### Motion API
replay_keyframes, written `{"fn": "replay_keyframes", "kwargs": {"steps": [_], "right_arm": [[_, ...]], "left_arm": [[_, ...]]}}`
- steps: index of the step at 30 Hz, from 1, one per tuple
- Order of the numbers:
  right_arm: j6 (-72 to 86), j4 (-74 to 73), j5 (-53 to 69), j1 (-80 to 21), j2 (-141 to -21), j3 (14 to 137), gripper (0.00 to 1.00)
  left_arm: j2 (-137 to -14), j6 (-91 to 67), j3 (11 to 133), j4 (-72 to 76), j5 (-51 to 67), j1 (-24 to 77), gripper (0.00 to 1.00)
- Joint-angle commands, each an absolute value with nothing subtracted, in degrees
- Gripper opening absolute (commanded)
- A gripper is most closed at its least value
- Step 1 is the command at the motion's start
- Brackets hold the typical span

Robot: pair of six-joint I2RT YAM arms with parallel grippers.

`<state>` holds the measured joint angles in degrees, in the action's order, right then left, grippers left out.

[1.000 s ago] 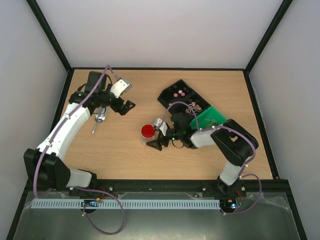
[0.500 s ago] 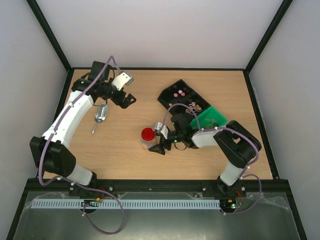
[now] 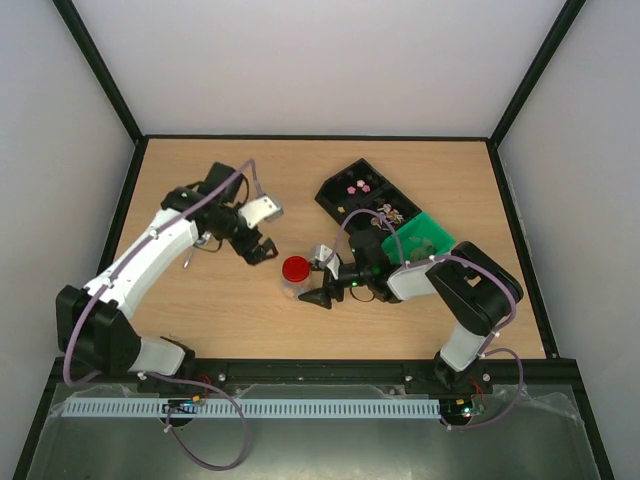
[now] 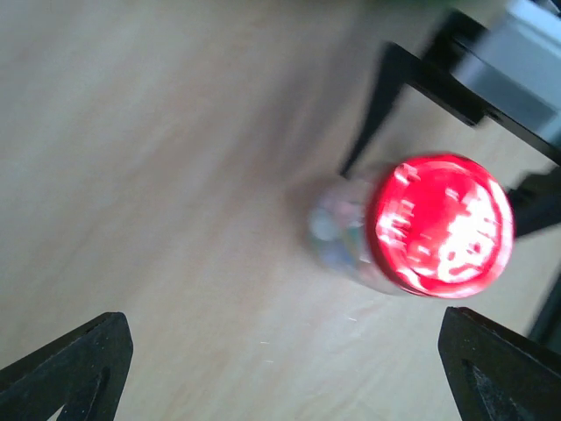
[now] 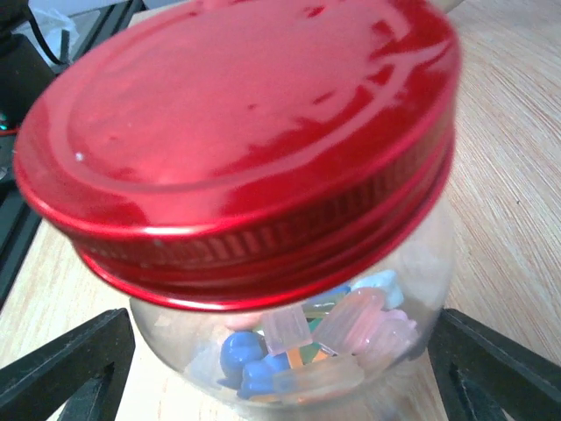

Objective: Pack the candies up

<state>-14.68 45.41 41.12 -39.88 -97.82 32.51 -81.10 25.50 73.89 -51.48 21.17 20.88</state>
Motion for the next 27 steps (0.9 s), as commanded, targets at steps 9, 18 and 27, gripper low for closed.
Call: {"fn": "replay_keyframes", "kwargs": {"steps": [9,18,27], "right_arm": [[-13.5,51.7,44.5,-39.5,-96.5,31.8,0.87],[-13.9,49.3,42.5,-40.3,-97.3,34.0,0.89],[-14.2,47.7,42.3,-41.9,-98.4,36.1,0.87]], "left_arm": [[-73.0,26.6,58.3,-39.4,28.6,26.7,0.99],[-69.8,28.1,53.0,-33.3,24.1,30.4,0.99],[-70.1,26.1,51.0,-28.8,23.6,32.1,0.97]]}}
